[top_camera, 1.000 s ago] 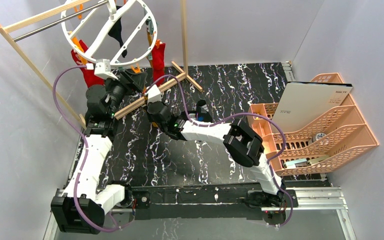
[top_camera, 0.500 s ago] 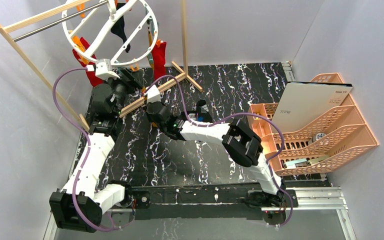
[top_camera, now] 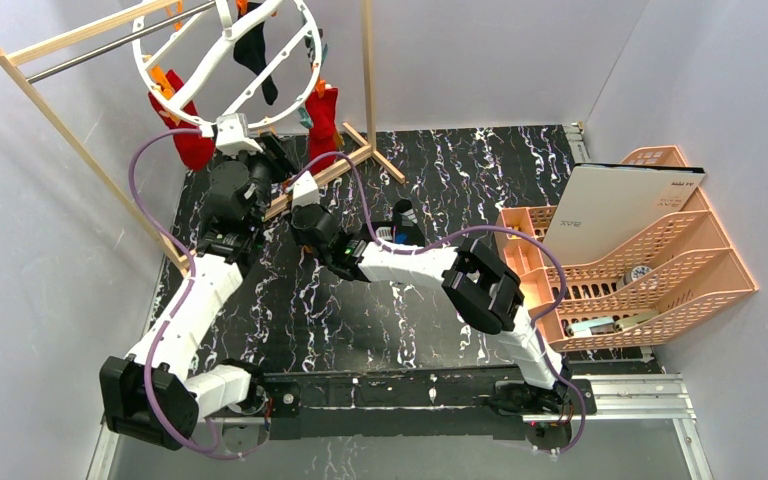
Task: Remove the socks clipped to the hanger
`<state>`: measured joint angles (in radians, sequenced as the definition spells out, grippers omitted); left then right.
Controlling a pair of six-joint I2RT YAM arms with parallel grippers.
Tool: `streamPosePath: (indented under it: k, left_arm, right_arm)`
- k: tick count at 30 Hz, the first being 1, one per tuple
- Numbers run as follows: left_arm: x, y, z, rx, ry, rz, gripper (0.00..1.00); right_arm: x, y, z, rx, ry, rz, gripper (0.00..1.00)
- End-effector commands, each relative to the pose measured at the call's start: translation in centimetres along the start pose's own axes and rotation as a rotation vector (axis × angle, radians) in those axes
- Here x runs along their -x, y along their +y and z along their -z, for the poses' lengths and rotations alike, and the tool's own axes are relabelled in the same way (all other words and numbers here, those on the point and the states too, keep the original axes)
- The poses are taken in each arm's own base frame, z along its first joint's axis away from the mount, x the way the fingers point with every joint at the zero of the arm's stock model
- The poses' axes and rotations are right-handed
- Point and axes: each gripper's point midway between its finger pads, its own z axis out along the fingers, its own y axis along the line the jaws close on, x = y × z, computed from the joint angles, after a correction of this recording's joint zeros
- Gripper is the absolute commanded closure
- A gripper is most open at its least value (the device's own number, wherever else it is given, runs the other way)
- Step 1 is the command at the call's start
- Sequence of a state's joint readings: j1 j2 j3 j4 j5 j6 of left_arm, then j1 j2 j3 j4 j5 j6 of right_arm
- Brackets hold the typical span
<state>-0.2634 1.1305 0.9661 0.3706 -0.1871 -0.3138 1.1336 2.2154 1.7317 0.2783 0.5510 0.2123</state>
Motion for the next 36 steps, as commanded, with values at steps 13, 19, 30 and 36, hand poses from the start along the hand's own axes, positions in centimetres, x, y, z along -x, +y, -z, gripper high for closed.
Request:
streamPosePath:
  k: [13,19,30,36]
  left_arm:
    - [4.7,0.7,0.8,0.072,-0.178,-0.030,0.50]
    - [4.2,0.4,0.0,0.059,-0.167,-0.022,0.52]
    - [3.5,0.2,-0.7,0.049,-0.155,-0.019,0.70]
    - [4.1,0.0,-0.5,0.038,-0.176,-0.022,0.74]
  right_arm:
    - [-0.3,0.8,-0.2,0.008,0.012,0.012,0.99]
    - [-0.4,0.7,-0.2,0.008,0.014,0.014,0.99]
    - [-0.7,0.5,-0.1,0.003,0.016,0.018,0.99]
    - [-0.9,0.6,-0.2,0.006,0.019,0.019,0.99]
